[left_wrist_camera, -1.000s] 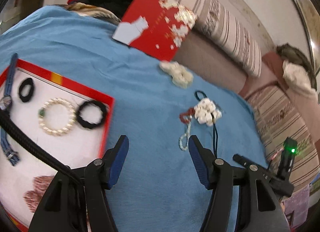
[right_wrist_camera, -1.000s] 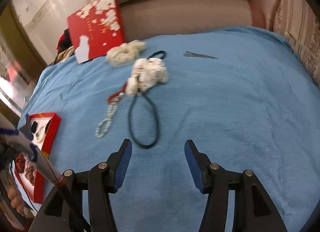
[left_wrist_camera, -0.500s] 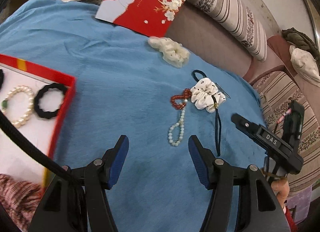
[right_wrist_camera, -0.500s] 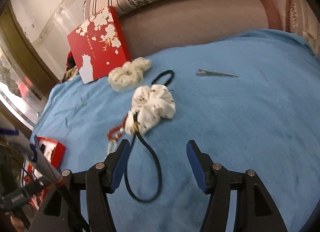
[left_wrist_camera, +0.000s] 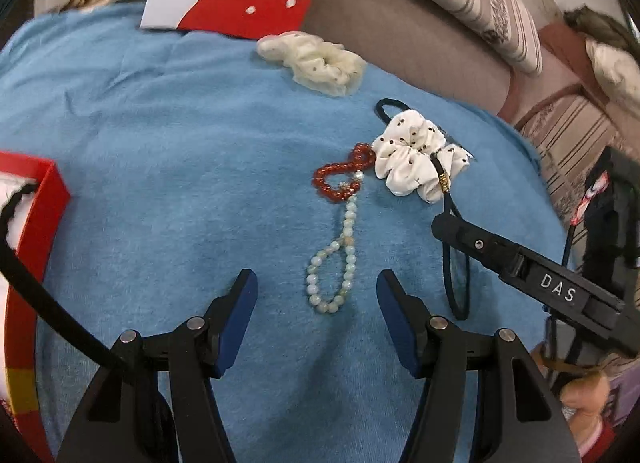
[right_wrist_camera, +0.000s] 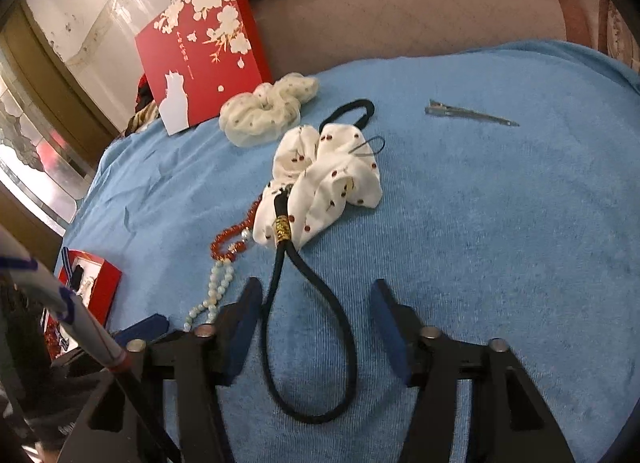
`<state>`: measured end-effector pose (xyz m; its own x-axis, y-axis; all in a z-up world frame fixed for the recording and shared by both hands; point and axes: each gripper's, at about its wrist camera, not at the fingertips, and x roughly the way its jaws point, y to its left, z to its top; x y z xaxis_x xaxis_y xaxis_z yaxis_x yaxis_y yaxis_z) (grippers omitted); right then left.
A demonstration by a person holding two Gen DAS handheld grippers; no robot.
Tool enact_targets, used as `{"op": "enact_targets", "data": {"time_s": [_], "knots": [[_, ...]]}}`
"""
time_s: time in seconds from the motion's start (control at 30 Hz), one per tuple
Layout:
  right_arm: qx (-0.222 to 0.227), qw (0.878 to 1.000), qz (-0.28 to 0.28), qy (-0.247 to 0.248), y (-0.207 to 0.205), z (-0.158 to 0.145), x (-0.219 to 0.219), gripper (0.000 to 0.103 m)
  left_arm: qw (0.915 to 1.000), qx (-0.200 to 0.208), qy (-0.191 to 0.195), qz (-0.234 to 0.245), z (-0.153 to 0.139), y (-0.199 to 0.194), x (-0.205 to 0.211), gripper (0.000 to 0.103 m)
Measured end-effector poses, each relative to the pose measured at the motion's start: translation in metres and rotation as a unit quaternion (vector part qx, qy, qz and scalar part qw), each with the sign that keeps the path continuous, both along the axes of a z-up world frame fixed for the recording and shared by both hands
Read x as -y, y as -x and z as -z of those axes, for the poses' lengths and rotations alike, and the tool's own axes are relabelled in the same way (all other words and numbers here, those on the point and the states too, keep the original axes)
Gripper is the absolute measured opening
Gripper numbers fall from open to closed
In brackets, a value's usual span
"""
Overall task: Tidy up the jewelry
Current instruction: 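Grasp the black cord with right gripper while left grasps a bead strand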
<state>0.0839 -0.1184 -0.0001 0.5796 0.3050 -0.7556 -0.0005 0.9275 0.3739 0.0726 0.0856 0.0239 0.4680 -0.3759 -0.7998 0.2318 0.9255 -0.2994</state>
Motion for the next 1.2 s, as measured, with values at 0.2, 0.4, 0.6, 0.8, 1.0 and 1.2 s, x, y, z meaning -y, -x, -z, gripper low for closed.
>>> {"op": "enact_targets", "data": {"time_s": [0.2,0.4,0.6,0.8,1.0,1.2], "knots": [[-0.011,1.000,-0.001,0.000,0.001,0.002,0.001,0.015,0.9989,-0.003,-0.044,0.014,0.003,0.004,0.013,0.005],[-0.001,1.000,0.003,-0.010,0.012,-0.010,0.005,0.011,0.9998,-0.013,-0.016,0.002,-0.012,0.013,-0.008,0.005],[0.017,0.999,-0.016,-0.023,0.036,-0.027,-0.006,0.009,0.9997,0.017,0.014,-0.014,-0.046,0.034,-0.043,0.005],[0.052,0.998,-0.038,0.007,0.060,-0.047,-0.031,0.008,0.9973,0.043,0.044,-0.041,-0.072,0.047,-0.086,0.005],[0.055,0.997,-0.018,0.044,0.054,-0.037,-0.033,0.030,0.9944,0.047,0.068,-0.066,-0.080,0.051,-0.115,0.005],[0.045,0.998,-0.013,0.045,0.025,-0.020,-0.033,0.066,0.9945,0.045,0.069,-0.065,-0.077,0.050,-0.118,0.005]]}}
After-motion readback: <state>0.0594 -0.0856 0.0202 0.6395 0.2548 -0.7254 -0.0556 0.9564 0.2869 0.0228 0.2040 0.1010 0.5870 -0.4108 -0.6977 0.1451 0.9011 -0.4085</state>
